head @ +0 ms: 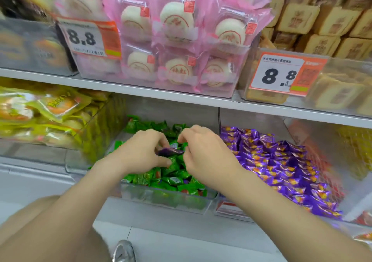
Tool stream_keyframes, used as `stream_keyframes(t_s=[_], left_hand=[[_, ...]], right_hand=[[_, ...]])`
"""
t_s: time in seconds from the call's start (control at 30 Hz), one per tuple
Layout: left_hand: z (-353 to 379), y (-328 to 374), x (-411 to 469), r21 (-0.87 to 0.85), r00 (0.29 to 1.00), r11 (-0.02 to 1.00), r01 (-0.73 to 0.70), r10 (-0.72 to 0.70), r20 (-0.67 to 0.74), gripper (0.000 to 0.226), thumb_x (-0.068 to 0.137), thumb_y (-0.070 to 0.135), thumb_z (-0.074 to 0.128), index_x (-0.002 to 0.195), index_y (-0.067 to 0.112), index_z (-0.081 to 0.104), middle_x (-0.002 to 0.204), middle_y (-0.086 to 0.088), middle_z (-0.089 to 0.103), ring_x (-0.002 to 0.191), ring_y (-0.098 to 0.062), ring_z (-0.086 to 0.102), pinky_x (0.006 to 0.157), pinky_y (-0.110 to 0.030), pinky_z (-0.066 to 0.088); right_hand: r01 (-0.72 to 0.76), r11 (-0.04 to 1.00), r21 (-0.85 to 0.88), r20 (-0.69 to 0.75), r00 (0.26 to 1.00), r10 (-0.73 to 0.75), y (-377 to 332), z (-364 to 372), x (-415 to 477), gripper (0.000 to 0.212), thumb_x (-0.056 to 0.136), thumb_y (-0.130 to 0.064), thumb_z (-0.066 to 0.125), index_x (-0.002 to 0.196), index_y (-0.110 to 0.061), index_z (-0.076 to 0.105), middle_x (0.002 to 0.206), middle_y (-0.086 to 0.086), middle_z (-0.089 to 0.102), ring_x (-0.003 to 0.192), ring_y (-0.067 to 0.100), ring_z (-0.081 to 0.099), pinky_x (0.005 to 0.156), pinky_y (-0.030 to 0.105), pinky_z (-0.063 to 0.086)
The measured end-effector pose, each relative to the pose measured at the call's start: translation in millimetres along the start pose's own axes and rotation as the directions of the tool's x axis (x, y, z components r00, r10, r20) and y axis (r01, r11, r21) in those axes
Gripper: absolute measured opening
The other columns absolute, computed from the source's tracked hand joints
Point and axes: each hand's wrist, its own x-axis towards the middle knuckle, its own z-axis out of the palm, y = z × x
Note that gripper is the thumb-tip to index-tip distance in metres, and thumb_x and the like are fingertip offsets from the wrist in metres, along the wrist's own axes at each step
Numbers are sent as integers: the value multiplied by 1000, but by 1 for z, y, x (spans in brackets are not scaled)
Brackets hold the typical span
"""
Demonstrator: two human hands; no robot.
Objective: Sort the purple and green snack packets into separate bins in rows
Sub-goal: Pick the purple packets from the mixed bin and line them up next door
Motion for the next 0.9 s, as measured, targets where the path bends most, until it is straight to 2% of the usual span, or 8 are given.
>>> stream_keyframes(t_s=[0.13, 0.23, 0.37, 0.47, 0.57, 0.6, 0.67, 0.9], left_hand=[[-8, -8, -6, -155, 999, 987, -37, 35, -17, 18, 81, 29, 88, 90, 35, 73, 80, 14, 76, 81, 0, 72, 84, -36, 60], [-11, -13, -6, -211, 999, 977, -28, 37, 39, 19, 81, 26, 89, 91, 32, 74, 83, 12, 78, 82, -3, 73, 84, -37, 62], [-20, -23, 9, -141, 994, 990, 1, 14, 105, 53, 78, 40, 84, 127, 31, 67, 123, 9, 68, 110, -9, 66, 100, -36, 55], [-17, -36, 38, -29, 998, 998, 54, -53, 18, 60, 94, 30, 68, 151, 16, 52, 151, -5, 54, 138, -23, 51, 114, -32, 42], [-1, -48, 62, 27, 990, 993, 113, -115, 79, 57, 104, 29, 56, 157, 12, 43, 161, -13, 44, 148, -29, 42, 119, -35, 37], [5, -50, 66, 42, 985, 992, 122, -126, 115, 56, 106, 30, 53, 158, 13, 41, 162, -13, 43, 148, -30, 42, 119, -36, 38], [14, -51, 70, 60, 978, 991, 119, -127, 163, 52, 108, 29, 50, 157, 17, 43, 160, -12, 47, 145, -31, 46, 114, -35, 41], [11, -66, 71, 25, 987, 992, 126, -128, 96, 23, 93, 27, 69, 113, 24, 59, 114, -5, 62, 97, -23, 58, 74, -31, 44]], right_hand=[[-32, 981, 191, 88, 996, 15, -11, 12, 20, 49, 86, -31, 61, 135, -27, 56, 120, -2, 66, 113, 22, 61, 96, 42, 53], [-62, 986, 154, 157, 987, 38, -8, 23, 28, 47, 89, -36, 65, 135, -32, 56, 107, -5, 71, 108, 21, 61, 94, 45, 54], [-76, 992, 103, 83, 994, 68, 5, 30, 35, 16, 93, -32, 71, 109, -28, 74, 98, -9, 72, 99, 19, 62, 96, 41, 53], [-126, 977, 174, 56, 991, 118, 8, 30, 36, 8, 95, -32, 70, 99, -27, 76, 97, -11, 71, 99, 16, 61, 94, 35, 50], [-128, 950, 285, 129, 987, 94, 7, 27, 34, 6, 98, -33, 67, 100, -29, 71, 96, -12, 70, 78, -4, 58, 73, 16, 43], [-123, 945, 303, 153, 985, 79, 6, 26, 33, 6, 100, -33, 65, 101, -28, 69, 96, -12, 69, 70, -8, 56, 64, 9, 38], [-113, 932, 345, 164, 985, 59, 5, 24, 32, 6, 102, -32, 62, 102, -28, 66, 94, -9, 69, 62, -7, 53, 57, 11, 38], [-62, 883, 465, 30, 998, 54, 3, 18, 23, 6, 106, -28, 56, 103, -27, 61, 84, -8, 70, 59, 9, 57, 56, 20, 42]])
